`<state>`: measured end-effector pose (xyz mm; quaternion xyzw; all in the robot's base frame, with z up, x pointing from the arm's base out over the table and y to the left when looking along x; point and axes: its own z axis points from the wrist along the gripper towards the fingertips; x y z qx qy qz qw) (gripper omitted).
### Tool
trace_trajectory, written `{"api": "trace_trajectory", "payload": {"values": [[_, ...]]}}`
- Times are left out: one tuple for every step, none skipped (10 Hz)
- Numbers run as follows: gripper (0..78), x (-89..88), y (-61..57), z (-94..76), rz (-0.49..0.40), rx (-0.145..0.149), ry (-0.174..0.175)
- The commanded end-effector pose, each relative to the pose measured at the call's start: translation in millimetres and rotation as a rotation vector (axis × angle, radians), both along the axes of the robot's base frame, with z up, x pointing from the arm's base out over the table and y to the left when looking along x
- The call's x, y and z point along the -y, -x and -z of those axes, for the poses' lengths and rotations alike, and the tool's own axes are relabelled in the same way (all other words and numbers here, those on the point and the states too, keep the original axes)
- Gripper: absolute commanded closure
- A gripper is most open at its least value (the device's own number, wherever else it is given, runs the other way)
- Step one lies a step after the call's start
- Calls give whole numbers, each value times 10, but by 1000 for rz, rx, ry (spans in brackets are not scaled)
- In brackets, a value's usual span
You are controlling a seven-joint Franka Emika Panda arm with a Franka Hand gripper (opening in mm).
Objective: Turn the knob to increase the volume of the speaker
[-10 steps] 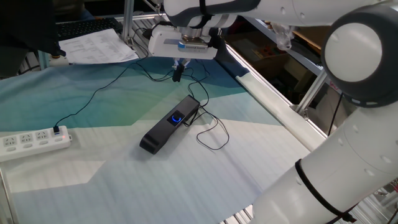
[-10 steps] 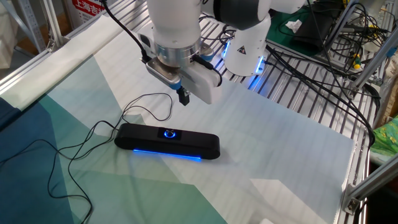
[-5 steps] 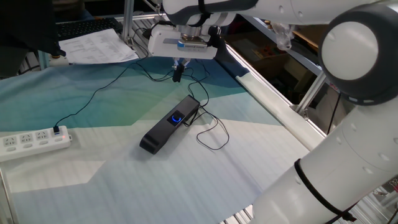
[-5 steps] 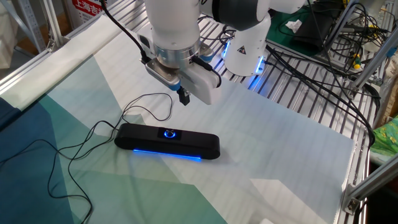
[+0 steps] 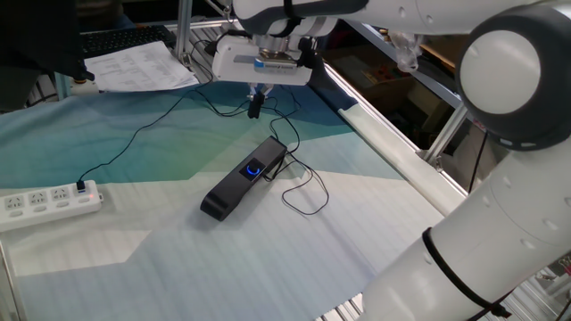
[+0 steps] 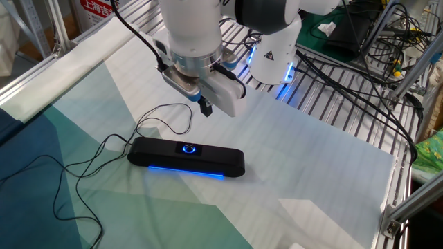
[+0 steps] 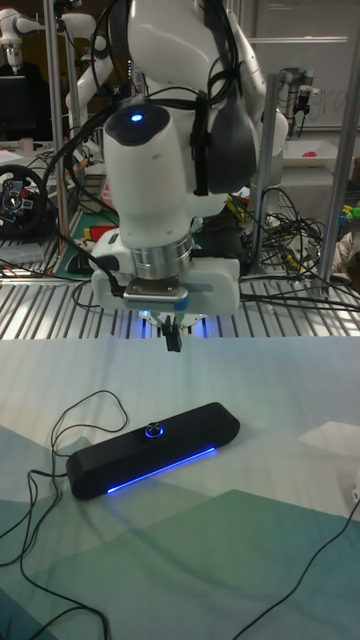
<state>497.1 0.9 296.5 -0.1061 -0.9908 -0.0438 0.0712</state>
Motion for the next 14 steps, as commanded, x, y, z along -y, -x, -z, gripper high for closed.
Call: {"api": "trace_trajectory", "payload": {"values": [[776,0,-5,-12,23,38,17],[776,0,-5,-12,46,49,19],[776,0,-5,-12,74,50,20],[776,0,-5,-12,91,41,22],[776,0,-5,-12,96,39,23],[776,0,-5,-12,105,37,26],[776,0,-5,-12,103,31,36],[776,0,-5,-12,97,28,52],[776,0,-5,-12,91,32,70],[776,4,-10,-8,93,31,69],[776,7,-22,2,85,24,68],[776,11,-21,24,76,25,70],[776,16,-20,34,73,25,71],[776,68,-50,128,42,27,87]]}}
